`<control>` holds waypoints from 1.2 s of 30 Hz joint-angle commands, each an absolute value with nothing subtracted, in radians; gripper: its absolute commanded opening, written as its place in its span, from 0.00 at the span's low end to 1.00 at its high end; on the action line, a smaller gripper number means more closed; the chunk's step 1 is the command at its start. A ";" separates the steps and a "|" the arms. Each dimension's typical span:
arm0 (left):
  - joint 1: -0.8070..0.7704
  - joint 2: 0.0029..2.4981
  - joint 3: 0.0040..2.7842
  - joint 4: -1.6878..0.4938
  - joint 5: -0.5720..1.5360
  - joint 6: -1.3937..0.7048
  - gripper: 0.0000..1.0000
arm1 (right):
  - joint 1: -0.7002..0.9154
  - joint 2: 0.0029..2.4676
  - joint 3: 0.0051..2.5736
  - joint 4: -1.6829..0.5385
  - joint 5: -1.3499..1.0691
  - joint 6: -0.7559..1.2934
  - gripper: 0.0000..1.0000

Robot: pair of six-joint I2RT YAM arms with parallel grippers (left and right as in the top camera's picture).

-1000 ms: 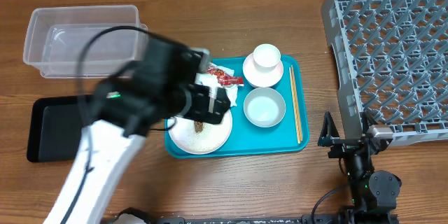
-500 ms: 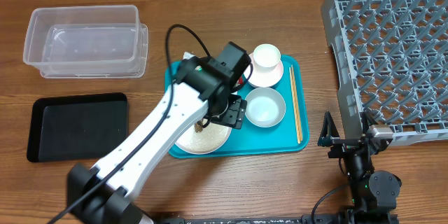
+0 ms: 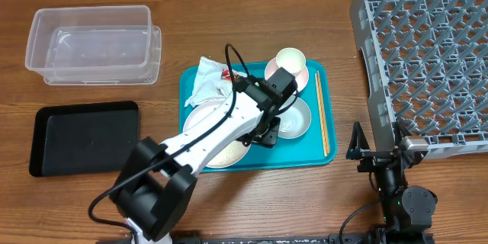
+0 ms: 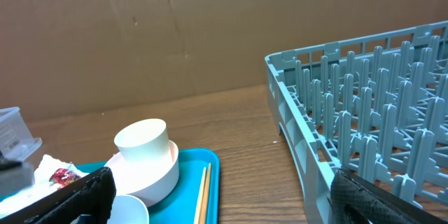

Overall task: Sort waste into correct bins and load items into the dishwasher
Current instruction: 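Reach the left gripper to the white plate and grasp its rim, then lift the white plate with the left gripper and carry it over the black tray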

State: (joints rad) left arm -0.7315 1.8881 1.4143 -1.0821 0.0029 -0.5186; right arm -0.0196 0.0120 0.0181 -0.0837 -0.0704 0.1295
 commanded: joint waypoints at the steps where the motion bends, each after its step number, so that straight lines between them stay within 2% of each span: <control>1: -0.726 1.904 1.359 -1.035 -0.017 -0.547 0.44 | -0.023 0.003 0.008 -0.081 -0.062 0.123 1.00; 4: -0.727 1.904 1.314 -0.987 -0.027 -0.563 0.37 | -0.023 0.003 0.008 -0.081 -0.062 0.123 1.00; 15: -0.728 1.904 1.175 -0.872 -0.045 -0.584 0.36 | -0.023 0.003 0.008 -0.081 -0.062 0.123 1.00; 18: -0.728 1.904 1.174 -0.873 -0.053 -0.584 0.29 | -0.023 0.003 0.008 -0.081 -0.062 0.123 1.00; 24: -0.728 1.904 1.176 -0.882 -0.060 -0.584 0.25 | -0.023 0.003 0.008 -0.081 -0.062 0.123 1.00; 29: -0.733 1.904 1.187 -0.900 -0.073 -0.584 0.08 | -0.023 0.003 0.008 -0.081 -0.062 0.123 1.00; 31: -0.736 1.904 1.199 -0.915 -0.095 -0.585 0.04 | -0.023 0.003 0.008 -0.081 -0.062 0.123 1.00; 36: -0.736 1.903 1.236 -0.965 -0.127 -0.592 0.04 | -0.023 0.003 0.008 -0.081 -0.062 0.123 1.00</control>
State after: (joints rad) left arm -0.7334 1.8965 1.2087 -0.9440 -0.1001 -0.5694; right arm -0.0196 0.0120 0.0181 -0.0834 -0.0708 0.1295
